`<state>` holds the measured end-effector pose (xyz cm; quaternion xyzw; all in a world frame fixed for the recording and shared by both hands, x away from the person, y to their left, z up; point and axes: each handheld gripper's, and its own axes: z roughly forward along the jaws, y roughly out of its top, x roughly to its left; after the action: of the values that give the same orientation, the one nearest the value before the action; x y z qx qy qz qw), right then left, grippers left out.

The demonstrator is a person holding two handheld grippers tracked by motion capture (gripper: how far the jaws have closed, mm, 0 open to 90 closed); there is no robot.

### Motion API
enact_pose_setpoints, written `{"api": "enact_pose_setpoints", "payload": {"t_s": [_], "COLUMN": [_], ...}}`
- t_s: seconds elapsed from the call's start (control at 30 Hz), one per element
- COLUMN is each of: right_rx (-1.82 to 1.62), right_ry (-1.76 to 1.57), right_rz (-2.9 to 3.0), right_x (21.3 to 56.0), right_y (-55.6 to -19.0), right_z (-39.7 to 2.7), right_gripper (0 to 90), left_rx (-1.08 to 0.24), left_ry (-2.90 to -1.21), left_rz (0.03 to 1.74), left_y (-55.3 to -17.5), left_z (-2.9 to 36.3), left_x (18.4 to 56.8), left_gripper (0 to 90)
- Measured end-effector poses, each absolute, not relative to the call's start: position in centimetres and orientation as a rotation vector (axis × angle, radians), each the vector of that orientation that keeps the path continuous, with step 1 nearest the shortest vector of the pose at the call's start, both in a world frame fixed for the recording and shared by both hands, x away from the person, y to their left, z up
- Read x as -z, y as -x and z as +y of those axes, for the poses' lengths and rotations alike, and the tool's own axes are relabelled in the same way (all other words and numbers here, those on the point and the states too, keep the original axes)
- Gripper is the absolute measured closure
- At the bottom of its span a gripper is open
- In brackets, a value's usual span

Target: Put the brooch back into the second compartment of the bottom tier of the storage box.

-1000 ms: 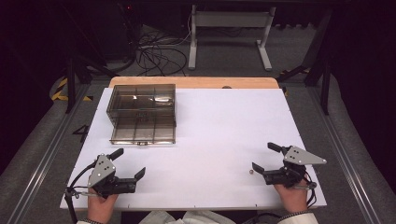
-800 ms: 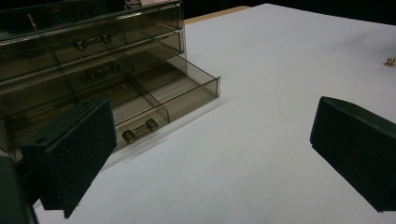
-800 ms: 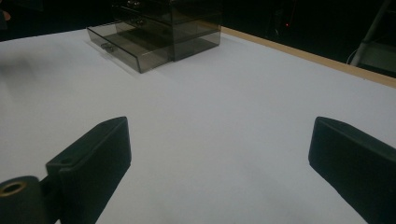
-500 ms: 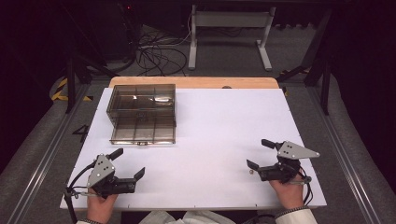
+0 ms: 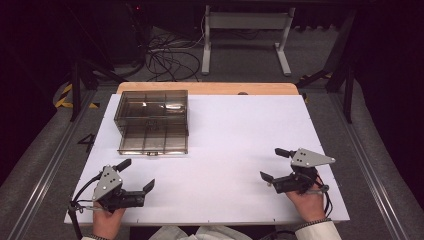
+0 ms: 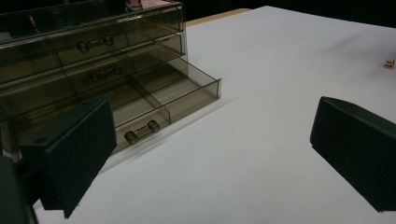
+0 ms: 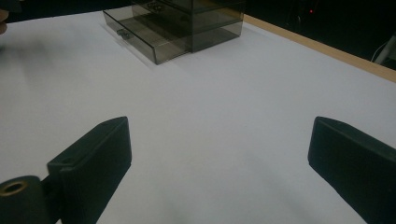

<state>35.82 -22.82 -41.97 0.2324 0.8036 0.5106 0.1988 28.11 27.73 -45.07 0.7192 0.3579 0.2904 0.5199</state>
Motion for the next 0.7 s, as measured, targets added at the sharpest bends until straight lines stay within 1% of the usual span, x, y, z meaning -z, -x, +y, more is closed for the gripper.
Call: {"api": "enact_pose_setpoints", "payload": {"t_s": [0.07,0.2,0.23,0.43,0.63,0.7], "right_rx": [-1.413,-1.367,-1.351,-1.241,-1.086,-1.051], "right_ry": [-0.648,-0.646,-0.64,-0.616,-0.609,-0.611], "right_rz": [2.262,2.316,2.361,2.457,2.546,2.567], "right_x": [41.8,41.2,41.0,40.7,40.8,40.9], "right_y": [-35.8,-35.7,-35.7,-35.8,-35.8,-35.9], "right_z": [-22.8,-22.7,-22.5,-21.6,-20.9,-20.8], "right_gripper": [7.8,13.3,16.5,19.3,24.4,27.4], "left_rx": [-0.695,-0.689,-0.691,-0.694,-0.691,-0.693], "left_ry": [-1.725,-1.726,-1.73,-1.727,-1.725,-1.724], "left_rz": [0.858,0.86,0.857,0.859,0.858,0.857], "left_y": [-28.1,-28.1,-28.2,-28.1,-28.1,-28.1], "left_z": [27.7,27.7,27.7,27.8,27.9,27.8], "left_x": [45.1,45.1,45.1,45.0,45.0,45.0], "left_gripper": [1.3,1.3,1.4,1.4,1.4,1.4]}}
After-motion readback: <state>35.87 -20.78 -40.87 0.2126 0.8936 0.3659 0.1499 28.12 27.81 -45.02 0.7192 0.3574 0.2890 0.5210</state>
